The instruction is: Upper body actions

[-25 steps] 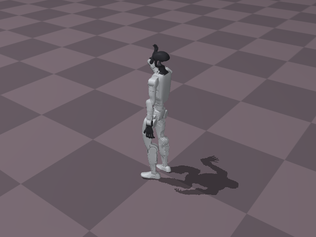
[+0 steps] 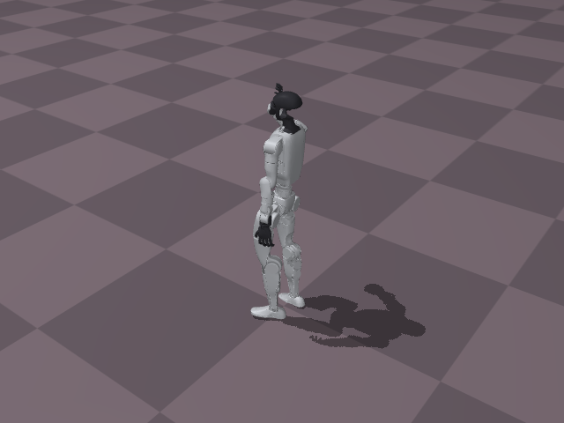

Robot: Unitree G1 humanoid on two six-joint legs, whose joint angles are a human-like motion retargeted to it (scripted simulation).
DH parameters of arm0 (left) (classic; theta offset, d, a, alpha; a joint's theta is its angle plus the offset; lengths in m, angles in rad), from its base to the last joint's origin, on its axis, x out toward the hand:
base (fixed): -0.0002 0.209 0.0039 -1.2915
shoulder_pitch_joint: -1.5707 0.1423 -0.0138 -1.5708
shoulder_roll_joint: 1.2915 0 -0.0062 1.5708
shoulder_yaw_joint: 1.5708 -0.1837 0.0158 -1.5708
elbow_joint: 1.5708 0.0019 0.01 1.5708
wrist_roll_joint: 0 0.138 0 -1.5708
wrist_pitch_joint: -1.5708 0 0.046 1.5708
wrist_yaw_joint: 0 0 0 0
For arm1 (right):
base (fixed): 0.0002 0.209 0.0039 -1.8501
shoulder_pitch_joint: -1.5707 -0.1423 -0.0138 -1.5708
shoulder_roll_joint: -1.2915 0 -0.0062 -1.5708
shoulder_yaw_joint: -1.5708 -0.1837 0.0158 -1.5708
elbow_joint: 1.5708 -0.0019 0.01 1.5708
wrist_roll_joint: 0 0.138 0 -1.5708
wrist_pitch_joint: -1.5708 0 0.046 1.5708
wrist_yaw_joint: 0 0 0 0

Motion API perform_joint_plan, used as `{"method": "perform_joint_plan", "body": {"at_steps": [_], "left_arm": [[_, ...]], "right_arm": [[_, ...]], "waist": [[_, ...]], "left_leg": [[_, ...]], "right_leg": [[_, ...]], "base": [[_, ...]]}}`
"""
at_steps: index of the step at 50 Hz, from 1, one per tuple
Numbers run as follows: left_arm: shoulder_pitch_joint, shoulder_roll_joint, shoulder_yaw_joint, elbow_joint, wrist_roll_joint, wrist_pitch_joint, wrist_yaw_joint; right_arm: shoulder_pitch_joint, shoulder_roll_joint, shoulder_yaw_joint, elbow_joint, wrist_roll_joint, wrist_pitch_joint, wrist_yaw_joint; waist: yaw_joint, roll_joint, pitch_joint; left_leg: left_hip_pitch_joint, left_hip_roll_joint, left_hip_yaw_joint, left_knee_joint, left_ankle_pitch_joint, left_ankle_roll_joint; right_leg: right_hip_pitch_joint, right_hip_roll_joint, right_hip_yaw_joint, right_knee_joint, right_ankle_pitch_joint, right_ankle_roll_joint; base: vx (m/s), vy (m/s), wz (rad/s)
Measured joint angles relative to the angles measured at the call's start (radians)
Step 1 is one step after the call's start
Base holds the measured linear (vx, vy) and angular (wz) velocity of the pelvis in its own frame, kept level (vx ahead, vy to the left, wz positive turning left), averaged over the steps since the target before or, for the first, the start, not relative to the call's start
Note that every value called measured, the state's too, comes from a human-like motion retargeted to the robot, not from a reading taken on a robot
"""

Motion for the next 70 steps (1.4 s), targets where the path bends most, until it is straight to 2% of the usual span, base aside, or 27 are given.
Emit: {"method": "perform_joint_plan", "body": {"at_steps": [2, 7, 9, 13, 17, 20, 24, 28, 30, 33, 38, 42, 45, 49, 70], "left_arm": [[0.0, 0.0, -0.001, 0.0, 0.001, 0.0, 0.0], [0.004, 0.001, -0.001, 0.003, -0.003, 0.0, -0.001], [0.006, 0.002, -0.002, 0.007, -0.004, 0.001, -0.002], [0.008, 0.004, -0.007, 0.01, -0.005, 0.002, -0.002], [0.007, 0.005, -0.011, 0.011, -0.005, 0.004, -0.002], [0.005, 0.007, -0.014, 0.009, -0.008, 0.005, -0.001], [0.006, 0.011, -0.02, 0.005, -0.008, 0.006, 0.004], [0.004, 0.012, -0.03, 0.002, -0.01, 0.009, 0.0], [0.002, 0.009, -0.03, 0.0, -0.007, 0.011, -0.003], [0.001, 0.006, -0.035, -0.004, -0.001, 0.016, -0.012], [-0.001, 0.001, -0.045, -0.012, 0.006, 0.023, -0.025], [0.0, 0.001, -0.055, -0.02, 0.019, 0.022, -0.039], [0.001, 0.007, -0.068, -0.02, 0.037, 0.022, -0.068], [0.003, 0.014, -0.076, -0.019, 0.066, 0.03, -0.102], [-0.007, 0.016, -0.085, -0.016, 0.068, 0.042, -0.109]], "right_arm": [[-0.001, 0.03, -0.006, 0.028, 0.054, 0.036, -0.004], [-0.002, 0.139, -0.047, 0.11, 0.218, 0.214, 0.007], [0.01, 0.189, -0.068, 0.143, 0.288, 0.244, 0.029], [0.058, 0.253, -0.078, 0.195, 0.404, 0.192, 0.068], [0.176, 0.286, -0.072, 0.26, 0.451, 0.086, 0.153], [0.297, 0.296, -0.039, 0.333, 0.425, 0.032, 0.25], [0.446, 0.269, 0.047, 0.469, 0.303, 0.058, 0.431], [0.546, 0.237, 0.19, 0.694, 0.007, 0.185, 0.589], [0.559, 0.25, 0.28, 0.853, -0.151, 0.28, 0.661], [0.571, 0.311, 0.385, 1.09, -0.265, 0.356, 0.746], [0.575, 0.472, 0.468, 1.515, -0.274, 0.381, 0.781], [0.578, 0.592, 0.423, 1.784, -0.171, 0.417, 0.844], [0.577, 0.627, 0.389, 1.888, -0.056, 0.395, 0.942], [0.585, 0.638, 0.359, 1.911, 0.062, 0.402, 1.037], [0.539, 0.613, 0.282, 1.849, 0.303, 0.385, 1.078]], "waist": [[-0.001, -0.001, 0.0], [-0.005, -0.003, -0.003], [-0.006, -0.002, -0.001], [-0.005, -0.001, 0.005], [-0.001, 0.001, 0.019], [0.003, 0.0, 0.028], [0.005, -0.006, 0.034], [0.008, -0.007, 0.045], [0.004, -0.004, 0.052], [0.004, 0.001, 0.058], [0.005, 0.01, 0.069], [0.004, 0.016, 0.077], [-0.005, 0.017, 0.077], [0.003, 0.018, 0.073], [-0.007, 0.014, 0.057]], "left_leg": [[0.0, -0.001, -0.003, -0.001, 0.0, 0.0], [-0.001, -0.002, -0.01, -0.001, 0.001, -0.001], [-0.001, -0.001, -0.011, 0.0, 0.001, -0.001], [-0.002, 0.001, -0.009, 0.002, 0.002, -0.002], [0.001, 0.003, -0.004, 0.004, 0.003, -0.003], [0.003, 0.004, -0.003, 0.004, 0.003, -0.003], [0.004, 0.003, -0.003, 0.004, 0.004, -0.003], [0.008, 0.004, -0.002, 0.004, 0.005, -0.003], [0.013, 0.005, 0.0, 0.004, 0.005, -0.003], [0.014, 0.007, 0.001, 0.004, 0.006, -0.004], [0.016, 0.009, 0.002, 0.004, 0.008, -0.004], [0.016, 0.009, 0.002, 0.004, 0.01, -0.004], [0.017, 0.007, -0.008, 0.002, 0.009, -0.005], [0.017, 0.007, 0.002, 0.0, 0.005, -0.007], [0.008, 0.003, -0.013, 0.0, 0.009, -0.002]], "right_leg": [[0.0, 0.0, -0.003, 0.0, 0.0, 0.0], [0.001, -0.002, -0.01, -0.001, 0.0, 0.001], [0.001, -0.002, -0.01, -0.001, 0.0, 0.001], [0.002, -0.003, -0.007, -0.001, 0.001, 0.001], [0.006, -0.002, -0.003, -0.001, 0.002, 0.0], [0.008, -0.002, -0.002, -0.002, 0.003, 0.0], [0.01, -0.003, -0.004, -0.002, 0.003, 0.0], [0.014, -0.003, -0.001, -0.002, 0.004, -0.001], [0.018, -0.002, 0.0, -0.002, 0.004, -0.001], [0.019, 0.0, 0.002, -0.002, 0.005, -0.002], [0.021, 0.001, 0.002, -0.002, 0.006, -0.003], [0.022, 0.001, 0.0, -0.002, 0.007, -0.003], [0.022, -0.001, -0.01, -0.003, 0.006, -0.002], [0.021, 0.004, -0.003, -0.006, 0.003, -0.008], [0.01, -0.002, -0.015, -0.003, 0.008, -0.004]], "base": [[0.0, 0.0, 0.0], [0.0, 0.0, 0.0], [0.0, 0.0, 0.0], [0.0, 0.0, 0.0], [0.0, 0.0, 0.0], [0.0, 0.0, 0.0], [0.01, 0.0, 0.0], [0.0, 0.0, 0.0], [0.0, 0.0, 0.0], [0.0, 0.0, 0.0], [0.0, 0.0, 0.0], [0.0, 0.0, 0.0], [0.0, 0.0, 0.06], [0.0, 0.0, -0.06], [0.0, 0.0, 0.04]]}}
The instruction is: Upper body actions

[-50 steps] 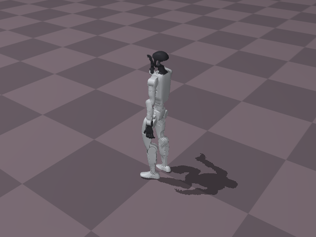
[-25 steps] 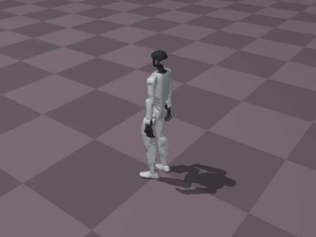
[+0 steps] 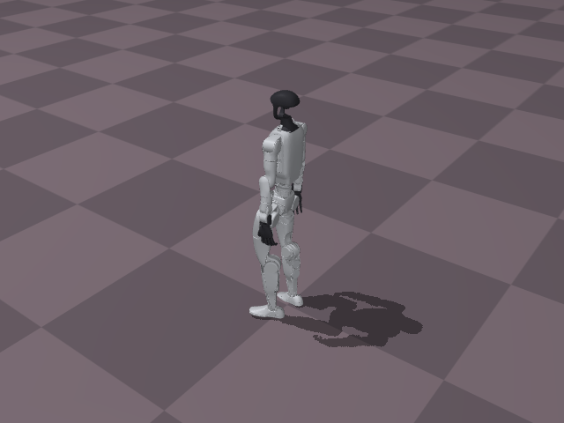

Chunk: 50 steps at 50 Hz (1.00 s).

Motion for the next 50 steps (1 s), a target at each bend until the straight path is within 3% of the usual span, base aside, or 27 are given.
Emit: {"method": "perform_joint_plan", "body": {"at_steps": [7, 20, 31, 50], "left_arm": [[0.0, -0.001, 0.0, 0.002, 0.001, 0.002, 0.004], [0.005, -0.001, 0.01, 0.008, -0.004, 0.006, 0.0], [0.005, -0.003, 0.011, 0.007, 0.001, 0.007, -0.002], [0.006, -0.004, 0.01, 0.006, 0.0, 0.008, -0.004]], "right_arm": [[0.007, 0.011, 0.026, 0.018, -0.019, 0.005, 0.05], [0.018, 0.011, 0.143, 0.049, -0.271, 0.046, -0.017], [0.007, 0.006, 0.099, 0.054, -0.151, 0.041, 0.0], [0.004, 0.017, 0.114, 0.045, -0.151, 0.032, 0.004]], "waist": [[-0.002, -0.002, -0.007], [-0.012, -0.003, -0.016], [-0.019, 0.0, -0.02], [-0.021, 0.003, -0.022]], "left_leg": [[0.0, -0.001, -0.009, -0.001, 0.0, -0.001], [-0.003, 0.0, -0.019, 0.001, 0.0, -0.003], [-0.011, 0.001, -0.018, 0.004, 0.002, -0.004], [-0.015, 0.0, -0.019, 0.006, 0.002, -0.003]], "right_leg": [[0.002, 0.001, -0.009, -0.001, -0.003, 0.0], [0.004, 0.002, -0.019, -0.003, -0.006, -0.002], [-0.002, 0.002, -0.017, -0.004, -0.002, -0.004], [-0.008, -0.002, -0.017, -0.001, 0.0, -0.003]], "base": [[0.0, 0.0, 0.0], [0.0, 0.0, 0.0], [0.0, 0.0, -0.02], [0.0, 0.0, 0.0]]}}
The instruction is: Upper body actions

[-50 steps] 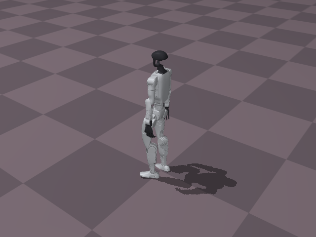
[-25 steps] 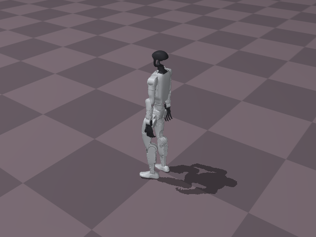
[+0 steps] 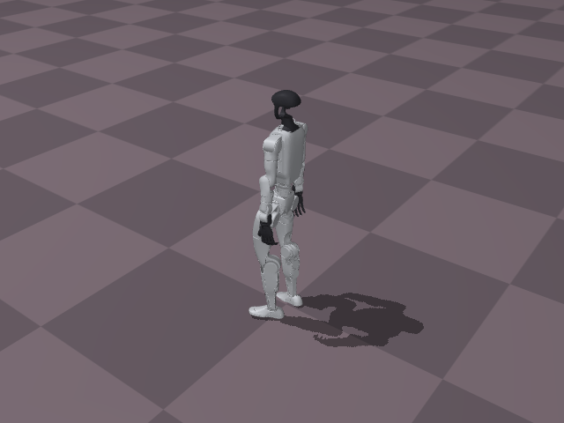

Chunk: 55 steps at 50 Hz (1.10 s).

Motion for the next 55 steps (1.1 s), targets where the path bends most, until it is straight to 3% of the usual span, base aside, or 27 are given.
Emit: {"method": "perform_joint_plan", "body": {"at_steps": [55], "left_arm": [[0.002, -0.002, 0.003, 0.003, -0.001, 0.004, 0.001]], "right_arm": [[0.002, -0.004, -0.011, 0.008, 0.027, -0.002, 0.005]], "waist": [[-0.004, 0.001, -0.017]], "left_leg": [[-0.01, -0.004, -0.006, 0.001, -0.001, 0.003]], "right_leg": [[-0.009, -0.003, -0.001, 0.002, -0.003, 0.002]], "base": [[0.0, 0.0, 0.0]]}}
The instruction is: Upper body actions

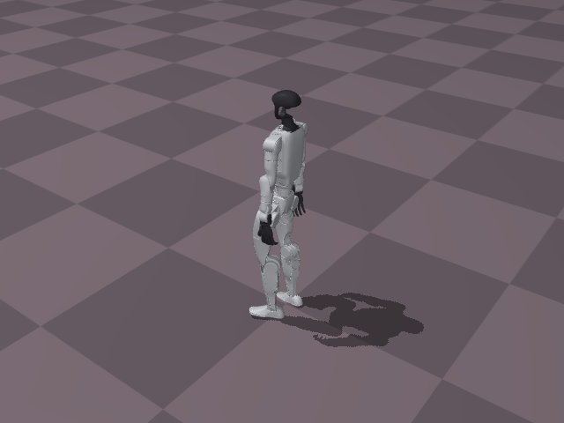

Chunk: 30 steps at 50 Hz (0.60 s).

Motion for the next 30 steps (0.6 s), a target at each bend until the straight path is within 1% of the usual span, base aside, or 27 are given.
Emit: {"method": "perform_joint_plan", "body": {"at_steps": [30], "left_arm": [[0.0, 0.0, -0.002, -0.001, 0.001, 0.001, -0.001]], "right_arm": [[-0.001, -0.001, 0.001, -0.002, -0.002, -0.002, 0.0]], "waist": [[-0.001, 0.001, 0.001]], "left_leg": [[-0.002, 0.001, 0.0, 0.002, 0.0, -0.001]], "right_leg": [[-0.001, 0.0, 0.001, 0.001, -0.001, 0.0]], "base": [[0.0, 0.0, 0.0]]}}
